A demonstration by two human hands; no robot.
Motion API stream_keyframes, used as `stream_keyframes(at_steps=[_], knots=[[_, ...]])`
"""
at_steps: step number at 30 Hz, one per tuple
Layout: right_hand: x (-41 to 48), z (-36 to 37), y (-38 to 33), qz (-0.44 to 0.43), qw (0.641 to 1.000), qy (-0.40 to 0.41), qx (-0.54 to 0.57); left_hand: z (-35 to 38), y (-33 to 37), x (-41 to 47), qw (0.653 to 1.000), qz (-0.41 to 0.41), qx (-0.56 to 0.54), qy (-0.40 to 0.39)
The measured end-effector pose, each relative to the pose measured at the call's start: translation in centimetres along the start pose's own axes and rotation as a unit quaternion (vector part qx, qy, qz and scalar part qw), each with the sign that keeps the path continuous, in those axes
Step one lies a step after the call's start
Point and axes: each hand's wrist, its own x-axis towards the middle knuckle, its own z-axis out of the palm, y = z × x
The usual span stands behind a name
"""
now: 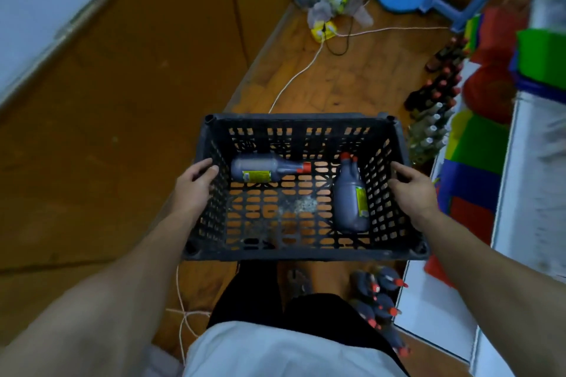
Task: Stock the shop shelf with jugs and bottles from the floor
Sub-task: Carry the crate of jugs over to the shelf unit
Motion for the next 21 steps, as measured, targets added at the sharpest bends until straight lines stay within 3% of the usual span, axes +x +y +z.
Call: stream_keyframes(at_steps=[9,21], knots=[[4.5,-0.4,-3.2,0.121,0.982,0.132,0.058,7.3,12.3,14.4,0.984,0.042,0.079,-0.153],[9.9,-1.6,-0.4,0.257,0.908,0.277,0.179,24.1,24.6,22.8,0.916,0.132,0.202,-0.319]])
